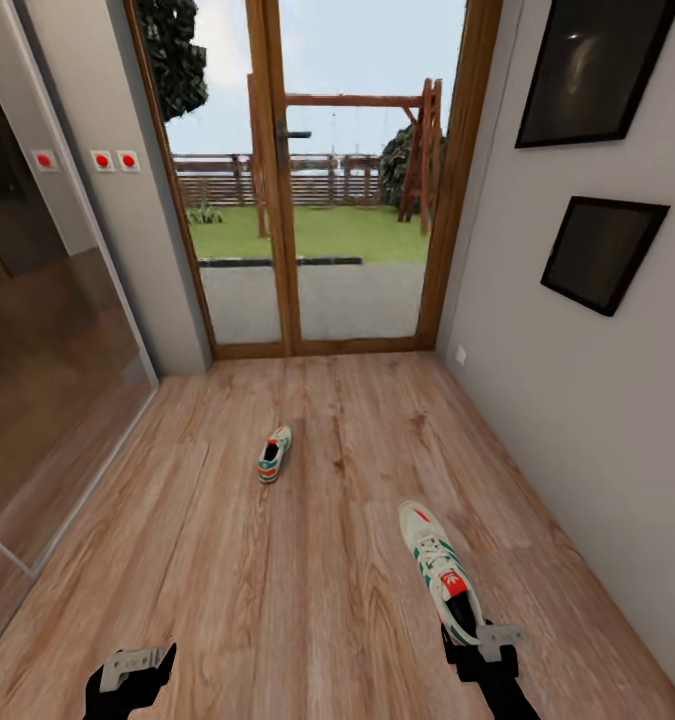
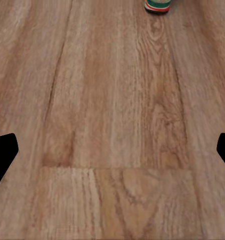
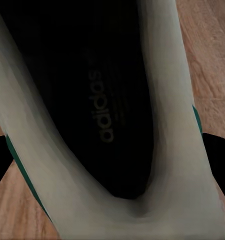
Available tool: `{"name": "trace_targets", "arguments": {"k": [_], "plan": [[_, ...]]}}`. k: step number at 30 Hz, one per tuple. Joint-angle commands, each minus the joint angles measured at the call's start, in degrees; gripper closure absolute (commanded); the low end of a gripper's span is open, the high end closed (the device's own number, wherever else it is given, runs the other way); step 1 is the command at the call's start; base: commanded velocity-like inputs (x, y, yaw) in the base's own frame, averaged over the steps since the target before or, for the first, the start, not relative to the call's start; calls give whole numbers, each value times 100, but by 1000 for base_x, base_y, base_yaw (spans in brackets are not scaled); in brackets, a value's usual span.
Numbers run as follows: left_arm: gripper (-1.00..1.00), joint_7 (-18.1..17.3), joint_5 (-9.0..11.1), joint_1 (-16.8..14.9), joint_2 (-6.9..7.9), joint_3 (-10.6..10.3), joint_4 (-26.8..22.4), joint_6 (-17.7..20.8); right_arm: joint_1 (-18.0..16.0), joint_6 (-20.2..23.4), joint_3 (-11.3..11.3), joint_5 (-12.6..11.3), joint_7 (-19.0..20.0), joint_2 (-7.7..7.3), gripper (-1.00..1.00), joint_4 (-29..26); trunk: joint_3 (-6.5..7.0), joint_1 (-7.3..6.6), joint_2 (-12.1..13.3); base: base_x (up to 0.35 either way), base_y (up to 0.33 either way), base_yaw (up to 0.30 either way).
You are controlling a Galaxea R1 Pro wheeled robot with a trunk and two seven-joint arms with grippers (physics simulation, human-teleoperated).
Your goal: Pick up the two gym shoes and the two sandals from the corridor floor and place them onto the hallstand (shoe rack) in the corridor, making sure they are on the rack and not on the floor. Arrange them so the two gym shoes are next to each other and the two sandals are next to each other.
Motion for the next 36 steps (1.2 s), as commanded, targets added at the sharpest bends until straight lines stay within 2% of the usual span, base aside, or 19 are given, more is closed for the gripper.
{"name": "trace_targets", "arguments": {"k": [1, 36], "plan": [[-100, -34, -59, -6, -6, 49, 8, -24, -4, -23, -48, 35, 26, 2, 100, 1, -5, 2, -2, 292, 187, 0], [-100, -34, -66, -6, -5, 49, 7, -24, -4, -28, -50, 18, 17, 10, 100, 7, -4, 2, -2, 311, 142, 0]]}}
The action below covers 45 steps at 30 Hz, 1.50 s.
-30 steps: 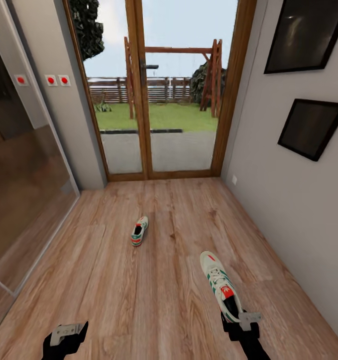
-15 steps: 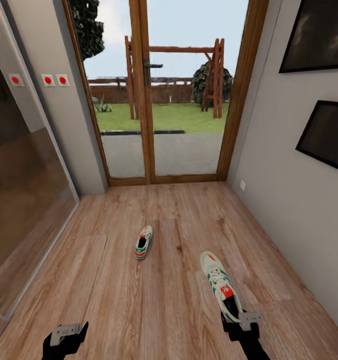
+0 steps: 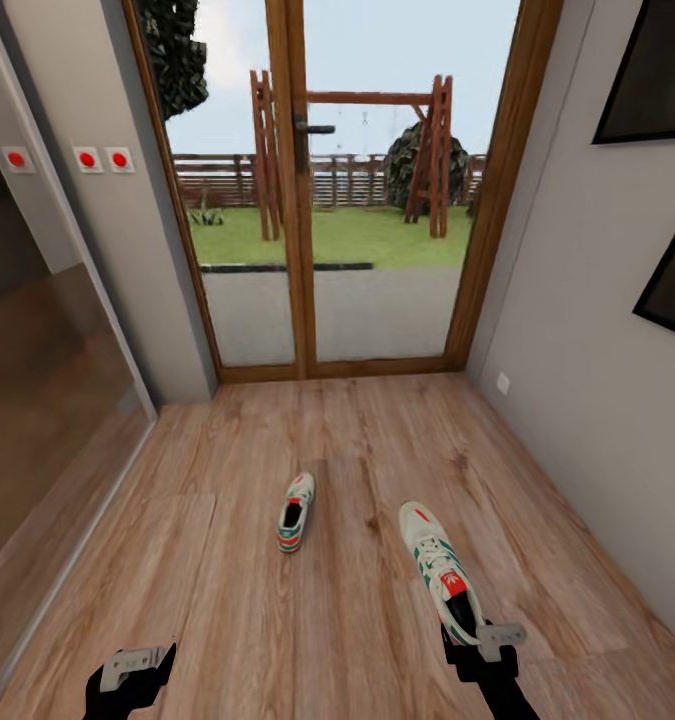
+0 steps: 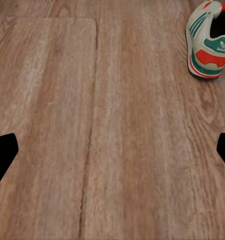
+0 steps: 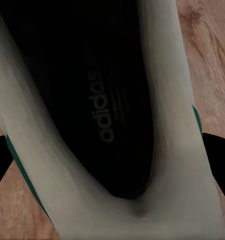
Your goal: Pick up the two gym shoes and the two sandals from the corridor floor and place them onto the hallstand (shoe rack) in the corridor, making sure they are on the rack and not on the floor. Arrange them so the two gym shoes are next to each other and the two sandals are next to each other.
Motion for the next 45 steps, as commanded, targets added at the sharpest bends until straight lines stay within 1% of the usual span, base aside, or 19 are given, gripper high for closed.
{"name": "trace_targets", "arguments": {"k": [1, 6, 11, 14, 15, 18, 19, 22, 23, 24, 25, 28, 29, 32, 33, 36, 37, 39, 45], "plan": [[-100, -34, -58, -6, -4, 49, 6, -24, -5, -22, -48, 35, 25, 2, 100, 3, -5, 2, -2, 316, 130, 0], [-100, -34, -61, -6, -11, 49, 9, -9, -5, -13, -63, 34, 22, -3, 100, -24, -5, 2, -2, 322, 100, 0], [-100, -34, -62, -10, -15, 22, 3, -10, -5, 155, -70, 18, 22, -46, 100, -537, -5, 2, -2, 166, 4, 0], [-100, -34, -62, -15, -24, -8, 2, -4, -5, 513, -66, 15, 31, -44, 100, -985, -5, 2, -2, 44, 1, 0], [-100, -34, -62, -18, -23, -14, 1, 0, -5, 782, -64, 13, 41, -38, 100, -1228, -5, 2, -2, 22, 1, 0], [-100, -34, -62, -30, -28, -14, 1, 15, -5, 1231, -57, 11, 54, -18, 100, -1611, -5, 2, -2, 14, 0, 0], [-100, -34, -63, -42, -32, -13, 1, 31, -5, 1517, -51, 7, 63, -8, 100, -1866, -5, 2, -2, 7, 0, 0], [-100, -34, -63, -64, -32, -13, 1, 54, -9, 1895, -45, 4, 71, 16, 100, -2223, -5, 2, -2, 5, 0, 0], [-100, -32, -62, -73, -29, -13, 1, 67, -15, 2103, -42, 2, 85, 61, 100, -2433, -5, 2, -2, 2, 0, 0], [-100, -31, -62, -79, -28, -13, 1, 73, -22, 2193, -41, 2, 101, 98, 100, -2529, -5, 2, -2, 2, 0, 0], [-100, -29, -59, -92, -22, -16, 4, 88, -41, 2345, -33, 1, 154, 187, 100, -2711, -5, 2, -2, 1, 0, 0], [-100, -27, -56, -108, -17, -14, 5, 127, -77, 2517, 11, 3, 268, 318, 100, -2969, -5, 2, -2, 0, 0, 0], [-100, -23, -55, -115, -17, -14, 3, 173, -95, 2606, 69, 5, 349, 388, 100, -3141, -5, 2, -2, 0, 0, 0], [-100, -20, -57, -124, -19, -12, -2, 298, -111, 2725, 193, 5, 449, 457, 100, -3387, -5, 2, -2, 0, 0, 0], [-100, -17, -59, -134, -20, -9, -15, 432, -117, 2793, 275, 3, 512, 481, 100, -3528, -5, 2, -2, 0, 0, 0], [-100, 10, -60, -186, -16, -8, -50, 686, -122, 2860, 350, 2, 645, 488, 100, -3657, -5, 2, -2, 0, 0, 0], [-100, 60, -61, -255, -13, -10, -70, 853, -123, 2886, 378, 3, 766, 490, 100, -3700, -5, 2, -2, 0, 0, 0], [-100, 181, -61, -364, -12, -11, -83, 1040, -124, 2915, 399, 13, 948, 490, 100, -3761, -5, 2, -2, 0, 0, -2], [-100, 412, -56, -476, -21, -18, -101, 1184, -127, 2983, 408, 23, 1175, 474, 100, -3800, -5, 2, -2, 0, 0, -125]]}}
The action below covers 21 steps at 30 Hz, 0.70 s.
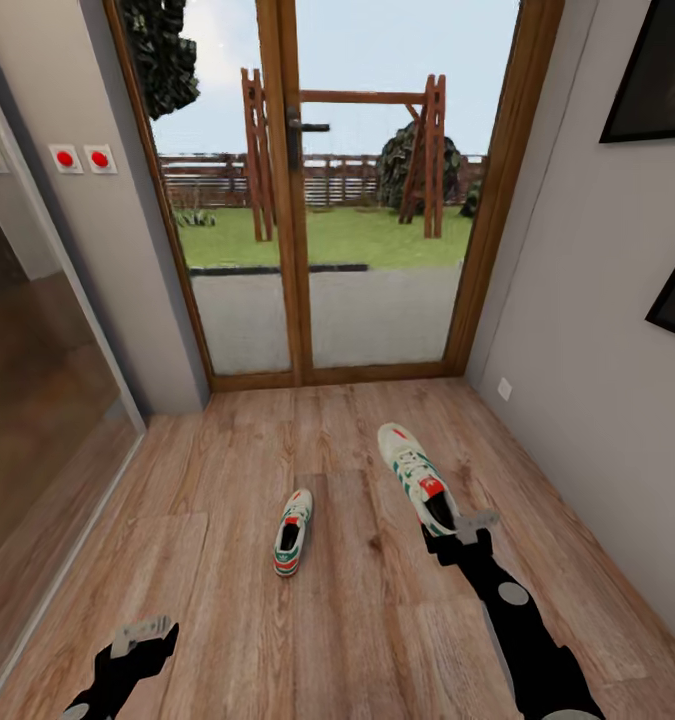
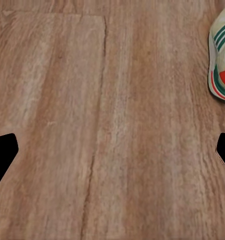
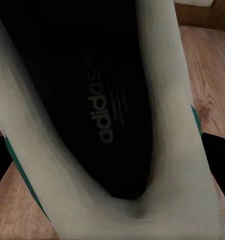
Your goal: Pick up the two gym shoes and the two sandals from the corridor floor and place them onto the hallstand (shoe rack) in the corridor, making sure they are on the rack and not on the floor. Arrange them so the two gym shoes are next to each other and the two sandals are next to each other.
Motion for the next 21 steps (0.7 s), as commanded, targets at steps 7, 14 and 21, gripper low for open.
{"name": "trace_targets", "arguments": {"k": [7, 14, 21], "plan": [[-100, -37, -55, -26, -28, 25, 7, 14, -2, 6, -29, 70, 92, 4, 100, 7, -5, -1, -2, 211, 0, -272], [-100, -53, -57, -20, -55, -229, 11, 32, -2, 7, -25, 88, 95, 12, 100, 15, -5, -1, -2, 311, -76, -173], [-100, -53, -57, -18, -73, -250, 16, 18, -1, 7, -21, 88, 95, 13, 100, 13, -5, -1, -2, 224, -185, -45]]}}
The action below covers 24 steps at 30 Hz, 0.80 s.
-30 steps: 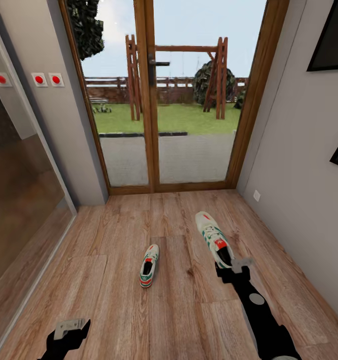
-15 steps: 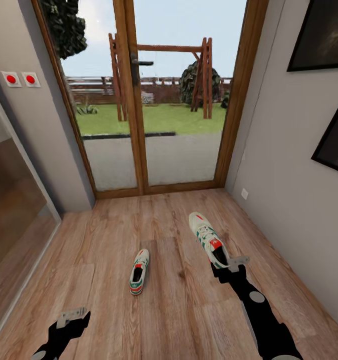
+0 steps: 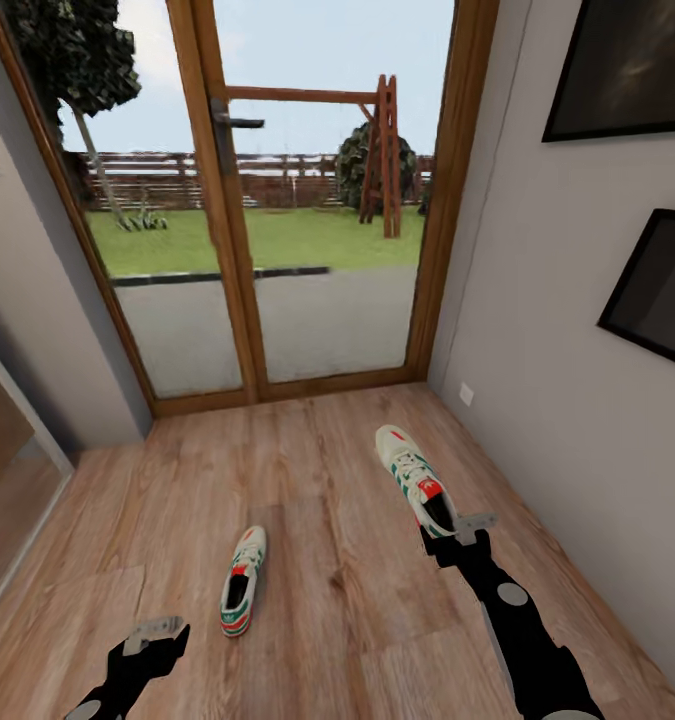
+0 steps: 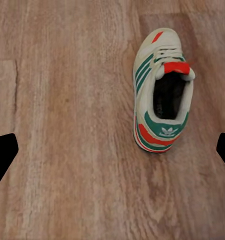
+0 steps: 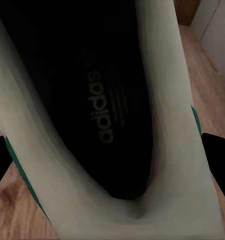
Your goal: Pick up the two gym shoes and the two sandals from the corridor floor and place them onto the hallstand (shoe rack) in the corridor, making sure they are on the rack and not on the floor. Arrange them so the two gym shoes are next to each other and the two sandals are next to each other.
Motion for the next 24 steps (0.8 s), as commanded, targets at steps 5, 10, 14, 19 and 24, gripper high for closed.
{"name": "trace_targets", "arguments": {"k": [5, 10, 14, 19, 24], "plan": [[-100, -39, -53, -4, -5, 52, 1, -12, -3, -17, -30, 56, 46, 9, 100, -2, -5, 1, -2, 265, -169, -224], [-100, -42, -51, 30, -5, 50, 4, -40, -5, -13, -29, 56, 46, 24, 100, 12, -5, 1, -2, 228, -55, -273], [-100, -69, -58, 54, -2, 43, 2, -53, -3, -14, -29, 56, 46, 26, 100, 13, -5, 1, -2, 30, -5, -178], [-100, -151, -59, 59, 38, 43, -9, -48, -5, -17, -29, 53, 46, 27, 100, 15, -5, 1, -2, 25, -1, -28], [-100, -164, -51, 58, 51, 51, -1, -39, -7, -14, -25, 52, 46, 30, 100, 16, -5, 1, -2, 236, 0, -4]]}}
